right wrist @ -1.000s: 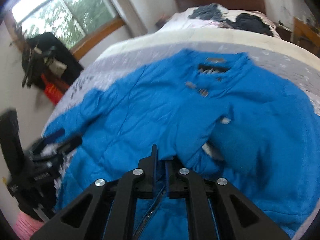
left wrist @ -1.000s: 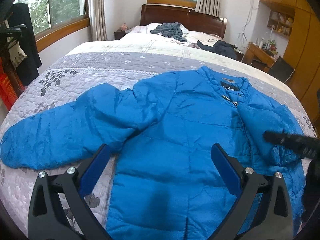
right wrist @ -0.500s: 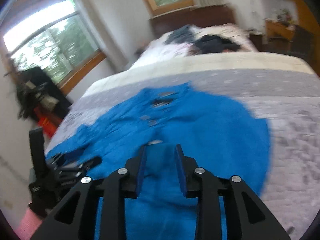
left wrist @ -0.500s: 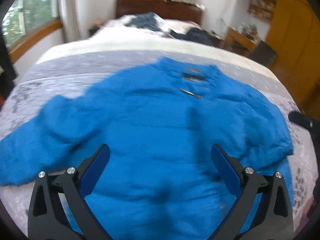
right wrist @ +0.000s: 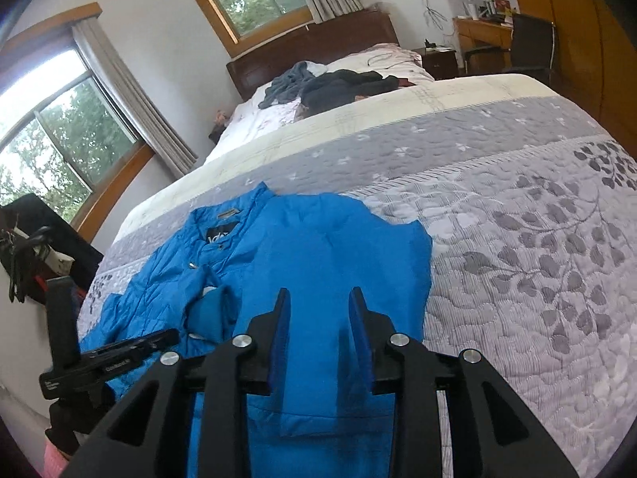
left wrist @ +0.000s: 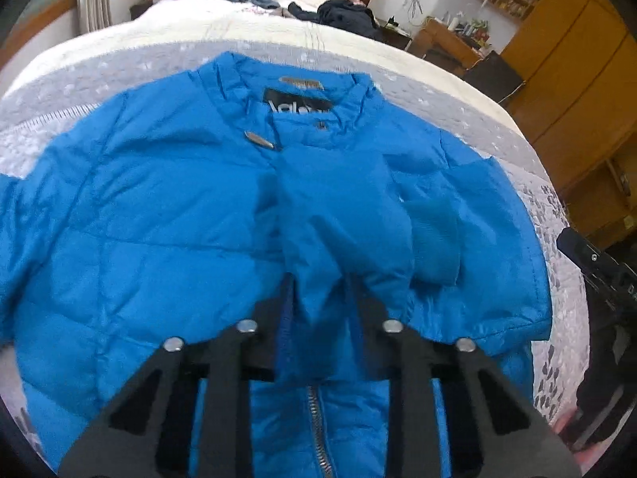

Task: Fold large clothes

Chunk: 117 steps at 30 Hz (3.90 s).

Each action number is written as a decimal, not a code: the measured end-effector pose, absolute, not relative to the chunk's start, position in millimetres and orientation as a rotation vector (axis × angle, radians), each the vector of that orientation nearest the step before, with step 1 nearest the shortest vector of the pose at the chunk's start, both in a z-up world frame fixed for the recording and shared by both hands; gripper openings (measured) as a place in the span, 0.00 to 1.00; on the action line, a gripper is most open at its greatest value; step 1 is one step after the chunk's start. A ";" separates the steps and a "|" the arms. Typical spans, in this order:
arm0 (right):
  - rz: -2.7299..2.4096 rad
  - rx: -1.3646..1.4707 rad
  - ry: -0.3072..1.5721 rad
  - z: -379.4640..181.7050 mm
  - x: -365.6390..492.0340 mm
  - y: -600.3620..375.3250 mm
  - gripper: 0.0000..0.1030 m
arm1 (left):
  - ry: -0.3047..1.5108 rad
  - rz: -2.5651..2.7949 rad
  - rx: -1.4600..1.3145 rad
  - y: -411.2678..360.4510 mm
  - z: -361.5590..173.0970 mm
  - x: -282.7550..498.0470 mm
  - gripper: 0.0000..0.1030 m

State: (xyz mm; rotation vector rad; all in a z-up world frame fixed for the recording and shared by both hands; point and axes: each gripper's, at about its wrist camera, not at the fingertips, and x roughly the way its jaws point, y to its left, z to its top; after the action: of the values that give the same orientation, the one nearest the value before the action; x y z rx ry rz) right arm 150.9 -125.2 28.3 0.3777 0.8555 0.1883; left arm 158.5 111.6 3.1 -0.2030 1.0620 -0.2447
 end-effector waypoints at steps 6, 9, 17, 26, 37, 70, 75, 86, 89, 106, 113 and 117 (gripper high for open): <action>0.345 0.438 0.903 21.9 153.2 -115.5 0.31 | 0.909 -0.183 -0.215 163.6 41.9 140.9 0.00; 0.409 0.473 0.936 13.0 158.2 -107.4 0.31 | 0.892 -0.110 -0.207 190.5 42.9 140.8 0.00; 0.353 0.453 0.935 12.6 156.4 -106.2 0.33 | 1.054 -0.276 -0.222 142.1 12.6 159.0 0.53; 0.323 0.449 0.929 10.0 158.4 -114.5 0.34 | 1.114 -0.287 -0.253 102.7 -14.4 187.6 0.12; 0.367 0.477 0.998 -6.4 165.0 -106.7 0.34 | 1.025 -0.240 -0.298 186.6 4.5 167.4 0.07; 0.334 0.438 1.066 -28.1 170.0 -94.5 0.39 | 0.903 -0.030 0.030 137.3 36.4 160.8 0.17; 0.333 0.446 1.069 -30.5 170.5 -95.4 0.39 | 0.880 -0.021 -0.089 208.5 53.4 138.6 0.17; 0.366 0.385 1.011 3.0 154.3 -75.7 0.43 | 0.839 0.075 -0.183 287.4 63.2 121.8 0.18; 0.376 0.344 1.019 4.3 151.5 -61.2 0.43 | 0.892 -0.051 -0.188 253.9 53.7 133.9 0.20; 0.347 0.317 1.065 -20.0 157.4 -64.8 0.44 | 0.946 -0.101 -0.238 256.7 11.7 143.2 0.27; 0.457 0.191 1.005 21.7 123.3 -16.0 0.58 | 0.844 -0.023 -0.265 336.1 39.6 47.2 0.59; 0.529 0.139 1.041 18.9 113.1 20.9 0.59 | 0.879 0.115 -0.372 408.8 21.8 -9.0 0.59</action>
State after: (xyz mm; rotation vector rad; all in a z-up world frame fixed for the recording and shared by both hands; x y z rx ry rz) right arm 113.1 20.9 18.9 0.1388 1.0406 0.5291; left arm -9.0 408.8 21.8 -0.3719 0.8789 0.1147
